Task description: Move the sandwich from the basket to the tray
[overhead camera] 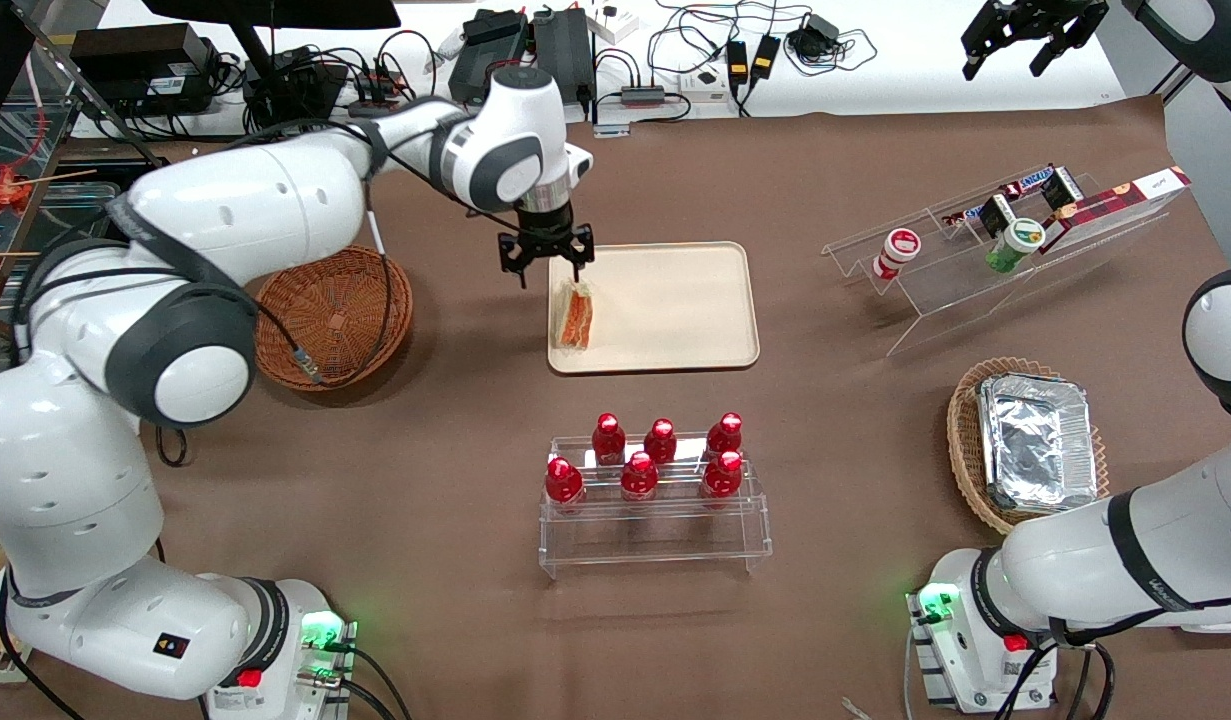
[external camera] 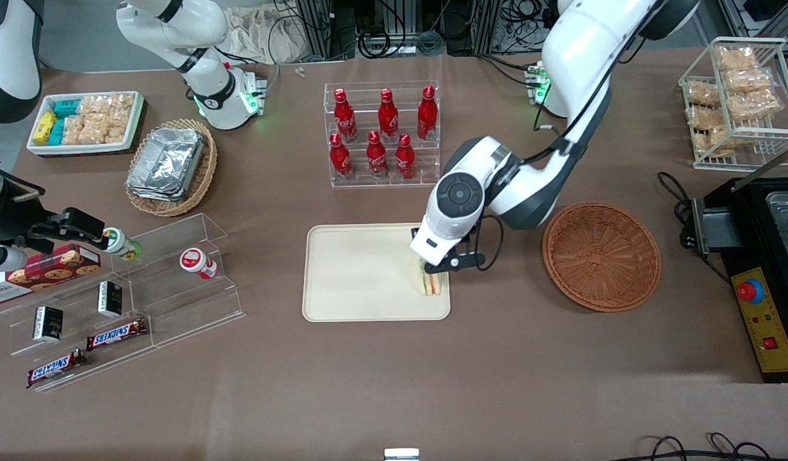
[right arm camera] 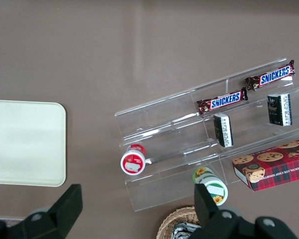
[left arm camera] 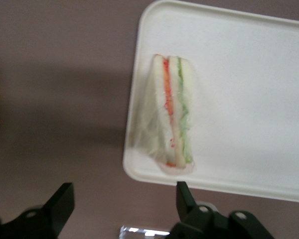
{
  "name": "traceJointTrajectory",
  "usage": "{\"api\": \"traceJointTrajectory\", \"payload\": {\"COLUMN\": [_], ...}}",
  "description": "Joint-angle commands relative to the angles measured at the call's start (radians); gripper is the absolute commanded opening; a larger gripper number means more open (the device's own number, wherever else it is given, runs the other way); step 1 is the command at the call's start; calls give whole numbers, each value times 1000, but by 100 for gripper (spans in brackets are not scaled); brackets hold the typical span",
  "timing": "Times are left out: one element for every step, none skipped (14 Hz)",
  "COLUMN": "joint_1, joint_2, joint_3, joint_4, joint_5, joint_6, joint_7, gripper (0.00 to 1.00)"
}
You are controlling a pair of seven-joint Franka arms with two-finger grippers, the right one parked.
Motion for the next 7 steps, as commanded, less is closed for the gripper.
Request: {"api": "traceJointTrajectory", "payload": {"joint_1": [47,75,102,122,153,197,243], "joint_2": [-168,-210,-245,-273,-305,-333,-353], "joint_3": [5,3,3,5,5,5,5], "joint_4": [-76,-91,-93,-91,-93,-93,-91], "joint_5": [10,-2,-2,-2,-2,1,9], "joint_6": [-110,-148,-197,-245,-278,-311,-340], "joint_7": [41,82,115,147,184,242,318], "gripper": [100,100,100,100,100,100,100]}}
